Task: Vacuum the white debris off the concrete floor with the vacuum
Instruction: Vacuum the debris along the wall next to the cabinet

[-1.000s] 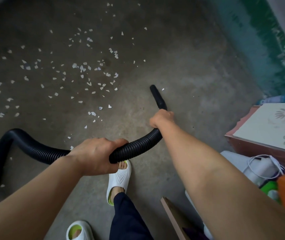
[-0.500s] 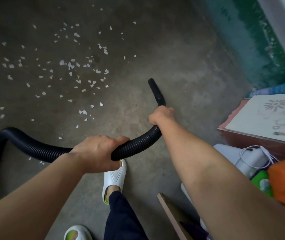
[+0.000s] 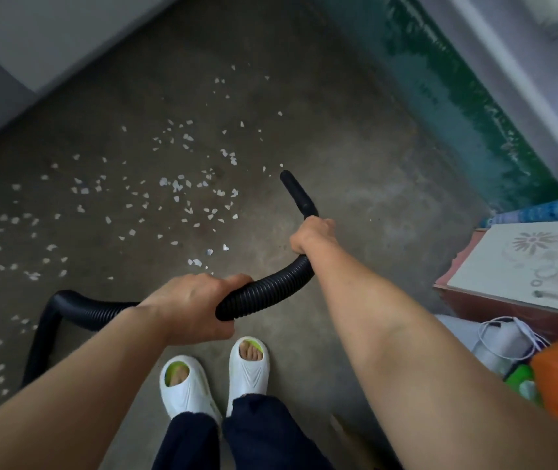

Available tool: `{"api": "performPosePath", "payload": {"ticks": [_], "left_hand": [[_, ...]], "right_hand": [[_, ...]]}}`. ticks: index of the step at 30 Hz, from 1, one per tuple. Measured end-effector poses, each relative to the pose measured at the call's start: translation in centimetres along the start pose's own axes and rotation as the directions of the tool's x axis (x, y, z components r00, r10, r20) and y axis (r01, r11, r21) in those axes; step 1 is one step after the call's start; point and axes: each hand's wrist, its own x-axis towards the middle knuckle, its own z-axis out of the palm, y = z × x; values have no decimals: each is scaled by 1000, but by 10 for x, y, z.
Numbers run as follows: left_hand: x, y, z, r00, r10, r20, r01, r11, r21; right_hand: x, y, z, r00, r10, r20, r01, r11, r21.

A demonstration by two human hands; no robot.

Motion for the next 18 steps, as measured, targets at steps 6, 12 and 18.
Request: {"api": "performPosePath", "payload": {"ticks": [6,12,18], "left_hand": [[11,-32,-7,999,-14,-42,15,1000,23],[46,-45,-14,999,-39,29,40,999,-18],[93,-17,-52,999,-33,-1,33,999,-40]], "right_hand": [[22,-34,9,999,-44,8,43,997,60],[48,-38,8,996,-43,75,44,999,-9],[85,-29,-46,995,0,96,10,994,-113]]}}
